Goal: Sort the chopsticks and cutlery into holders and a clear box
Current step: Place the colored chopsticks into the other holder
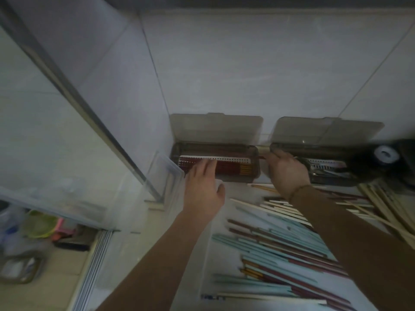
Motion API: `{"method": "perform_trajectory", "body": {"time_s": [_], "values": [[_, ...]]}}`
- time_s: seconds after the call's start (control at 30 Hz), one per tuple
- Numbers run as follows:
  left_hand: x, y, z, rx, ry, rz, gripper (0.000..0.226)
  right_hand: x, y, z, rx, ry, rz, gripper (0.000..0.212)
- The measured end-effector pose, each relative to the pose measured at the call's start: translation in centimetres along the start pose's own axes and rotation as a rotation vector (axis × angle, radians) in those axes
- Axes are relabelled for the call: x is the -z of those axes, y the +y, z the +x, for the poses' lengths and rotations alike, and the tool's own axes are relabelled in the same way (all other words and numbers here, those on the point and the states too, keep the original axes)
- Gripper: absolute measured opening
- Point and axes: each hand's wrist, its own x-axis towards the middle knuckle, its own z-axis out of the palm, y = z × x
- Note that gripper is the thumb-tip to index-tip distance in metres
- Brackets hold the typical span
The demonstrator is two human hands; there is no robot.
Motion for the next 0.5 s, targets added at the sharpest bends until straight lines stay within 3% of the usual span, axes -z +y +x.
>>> {"method": "perform_trajectory", "body": {"time_s": [0.07, 0.17, 0.37, 0.43, 0.5], "values": [[-0.3, 0.3, -1.0, -0.007, -0.116, 0.044, 0.056, 0.1, -1.6, 1.3, 0.024, -0.070, 0.006, 0.054], [-1.1, 0.2, -2.0, -0.012, -0.212, 0.168, 0.056, -0.2, -3.8, 2.8, 0.046, -0.102, 0.013, 0.041], [-1.8, -0.8, -2.2, -0.006, -0.172, 0.230, 0.054, -2.1, -4.8, 5.0, 0.081, -0.322, 0.106, 0.045], [-1.5, -1.0, -2.0, 0.011, -0.166, 0.238, 0.055, -3.0, -3.9, 5.3, 0.153, -0.316, 0.069, 0.042], [-1.2, -1.1, -1.8, 0.036, -0.190, 0.244, 0.057, -3.5, -2.5, 5.2, 0.204, -0.211, 0.040, 0.030]]}}
